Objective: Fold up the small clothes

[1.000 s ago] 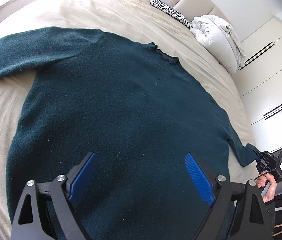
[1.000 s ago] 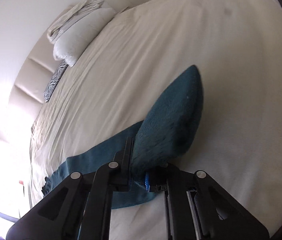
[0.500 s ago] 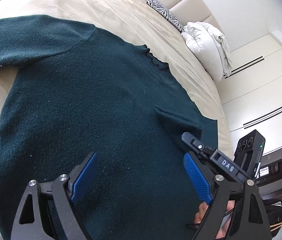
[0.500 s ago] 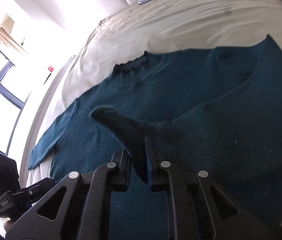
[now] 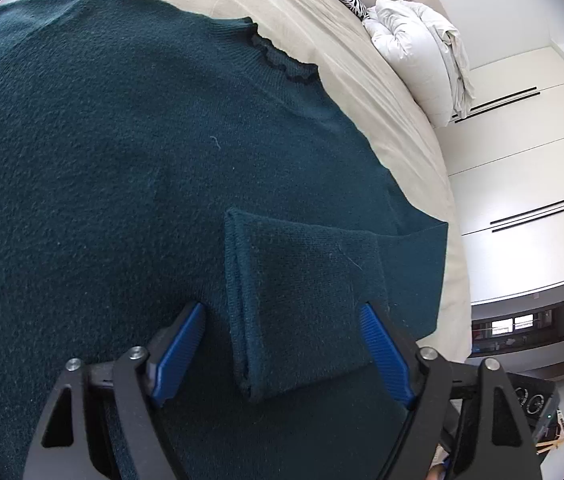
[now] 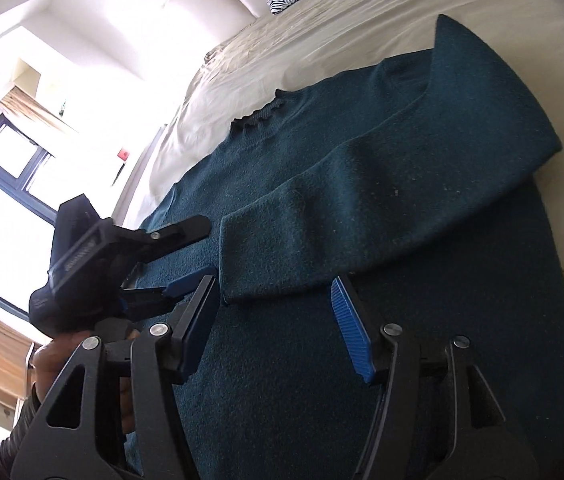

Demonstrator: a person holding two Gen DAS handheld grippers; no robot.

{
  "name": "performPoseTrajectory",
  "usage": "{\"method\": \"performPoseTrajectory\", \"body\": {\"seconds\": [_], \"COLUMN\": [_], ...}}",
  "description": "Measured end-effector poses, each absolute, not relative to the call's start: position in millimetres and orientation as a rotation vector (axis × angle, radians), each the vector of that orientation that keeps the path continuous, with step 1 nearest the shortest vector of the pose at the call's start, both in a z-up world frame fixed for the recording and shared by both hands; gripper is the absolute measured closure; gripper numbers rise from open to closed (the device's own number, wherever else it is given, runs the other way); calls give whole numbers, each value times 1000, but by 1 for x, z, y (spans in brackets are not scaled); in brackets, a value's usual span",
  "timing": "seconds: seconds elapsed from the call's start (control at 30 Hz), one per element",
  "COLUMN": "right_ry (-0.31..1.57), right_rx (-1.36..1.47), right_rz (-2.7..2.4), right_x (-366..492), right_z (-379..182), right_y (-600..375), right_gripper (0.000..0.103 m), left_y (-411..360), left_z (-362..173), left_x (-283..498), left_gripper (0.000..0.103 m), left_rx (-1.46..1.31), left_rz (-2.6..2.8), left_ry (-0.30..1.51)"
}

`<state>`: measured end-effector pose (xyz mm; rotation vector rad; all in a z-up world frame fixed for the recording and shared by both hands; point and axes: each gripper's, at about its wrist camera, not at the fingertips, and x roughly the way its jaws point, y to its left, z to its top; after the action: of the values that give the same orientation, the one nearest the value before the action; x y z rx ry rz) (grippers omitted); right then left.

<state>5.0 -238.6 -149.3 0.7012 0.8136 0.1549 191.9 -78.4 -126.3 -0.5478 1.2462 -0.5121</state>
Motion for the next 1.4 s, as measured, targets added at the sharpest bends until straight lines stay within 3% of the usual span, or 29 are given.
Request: {"method": "performPoseTrajectory", "body": {"seconds": [0.03,0.1,0.13,0.17,0.47,0.7,0.93,1.17,1.2,1.27,1.4], "right_ry": [795,758,748,743,676,764,846,909,921,930,882], "right_rx": [717,724,724,722,681,711,752,798,781,754,783], "right_rz": [145,119,103,89,-43,-97,-127,-113,-119,-144,-136], "right_x": [-2,-8,-9,-9,10,63,128,181,187,192,191], "right_z": [-147,-142,-140,-137,-105,-120,-153,-181,-184,-191,-195], "right_y": [-247,-261,-267,-274,-349,-396,-417,-417,-414,-410,-416], "right_gripper": [46,46,46,46,46,47,67,69,73,93,96], "left_y": [-84,-93,-93,-90,-18,0,-2,-14,-13,-10,-8], "left_z": [-124,-122,-121,-120,-82,-107,-112,-107,-108,-106,-95], "left_x": [192,194,196,200,218,233,238,251,251,252,254], "left_gripper": [31,58,82,94,94,94,94,94,94,94,94], "left_rx": [-512,-439,-422,-434,-386,-335,-302,-288,-290,-300,-307], "left_rz": [-510,-500,-491,-496,-380,-331,-353,-368,-367,-366,-364], "left_ry": [1234,1219,1224,1225,1009,1006,955,914,909,886,806]}}
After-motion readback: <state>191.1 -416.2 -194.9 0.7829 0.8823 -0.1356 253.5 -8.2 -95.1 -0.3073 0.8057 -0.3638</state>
